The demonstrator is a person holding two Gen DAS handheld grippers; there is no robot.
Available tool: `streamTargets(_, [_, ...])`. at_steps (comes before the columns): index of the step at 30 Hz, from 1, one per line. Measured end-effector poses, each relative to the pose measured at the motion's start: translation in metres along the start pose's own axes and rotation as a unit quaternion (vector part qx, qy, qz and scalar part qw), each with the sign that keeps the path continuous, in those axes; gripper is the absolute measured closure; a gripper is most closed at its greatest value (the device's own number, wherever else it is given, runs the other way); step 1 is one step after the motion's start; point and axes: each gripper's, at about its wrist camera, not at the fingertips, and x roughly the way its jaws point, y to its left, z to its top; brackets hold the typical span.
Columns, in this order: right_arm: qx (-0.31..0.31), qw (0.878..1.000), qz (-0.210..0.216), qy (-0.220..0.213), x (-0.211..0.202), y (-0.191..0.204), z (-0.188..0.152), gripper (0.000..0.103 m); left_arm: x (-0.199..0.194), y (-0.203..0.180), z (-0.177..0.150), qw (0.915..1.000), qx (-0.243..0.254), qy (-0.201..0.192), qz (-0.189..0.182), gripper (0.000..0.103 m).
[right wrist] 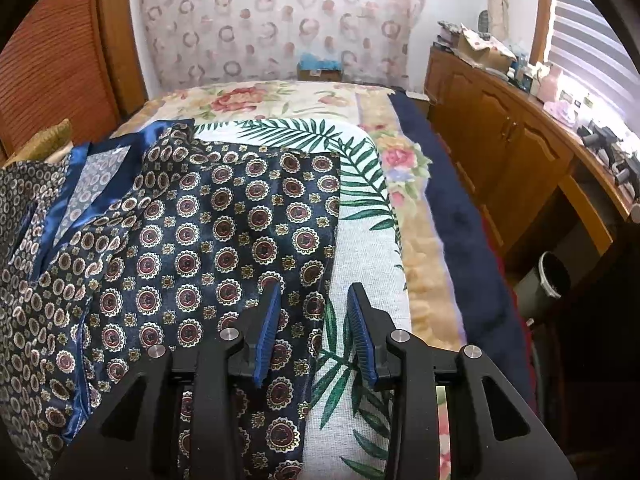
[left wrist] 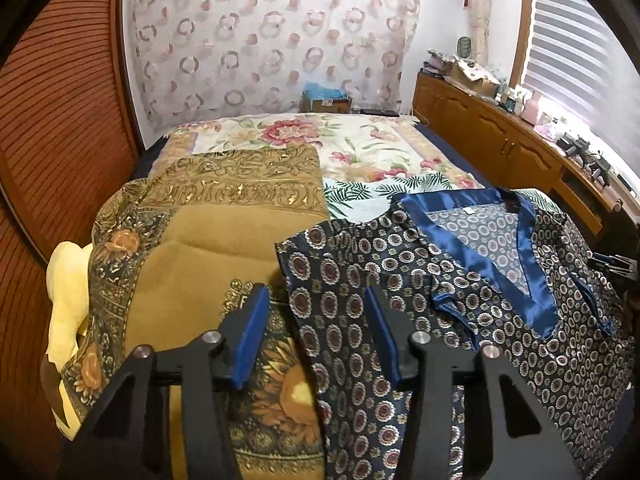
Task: Fold small clothes
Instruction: 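Grasp the folded edge of the top with the left gripper and lift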
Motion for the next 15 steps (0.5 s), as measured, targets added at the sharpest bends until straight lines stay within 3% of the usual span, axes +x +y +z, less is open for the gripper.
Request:
streamTargets(2, [0.001, 1.0, 0.001, 0.0, 0.0, -0.002, 0.0, 0.067, 0.003, 0.004, 0.0, 0.9999, -0.007, 0.001, -0.011, 0.062])
streamTargets(9, [-0.003, 1.0, -0.004, 0.0, 0.0, -0.001, 0.0, 0.066, 0.009, 0.012, 0.001, 0.9992, -0.025, -0.003, -0.033, 0.064])
streamTargets(10, [-0.003, 1.0, -0.004, 0.0, 0.0, -0.001, 0.0, 0.066, 0.01, 0.012, 0.002, 0.9991, -0.026, -0.003, -0.033, 0.07])
streamTargets(11, [-0.003, 1.0, -0.004, 0.0, 0.0, -0.002, 0.0, 0.066, 0.011, 0.012, 0.002, 0.9992, -0.025, -0.006, -0.032, 0.09])
streamTargets(12, [-0.003, 1.0, -0.004, 0.0, 0.0, -0.002, 0.0, 0.066, 0.011, 0.011, 0.003, 0.9991, -0.024, -0.008, -0.034, 0.097])
streamTargets(15, [-0.003, 1.0, -0.004, 0.0, 0.0, -0.002, 0.0, 0.066, 0.008, 0.005, 0.004, 0.9992, -0.008, -0.01, -0.037, 0.103])
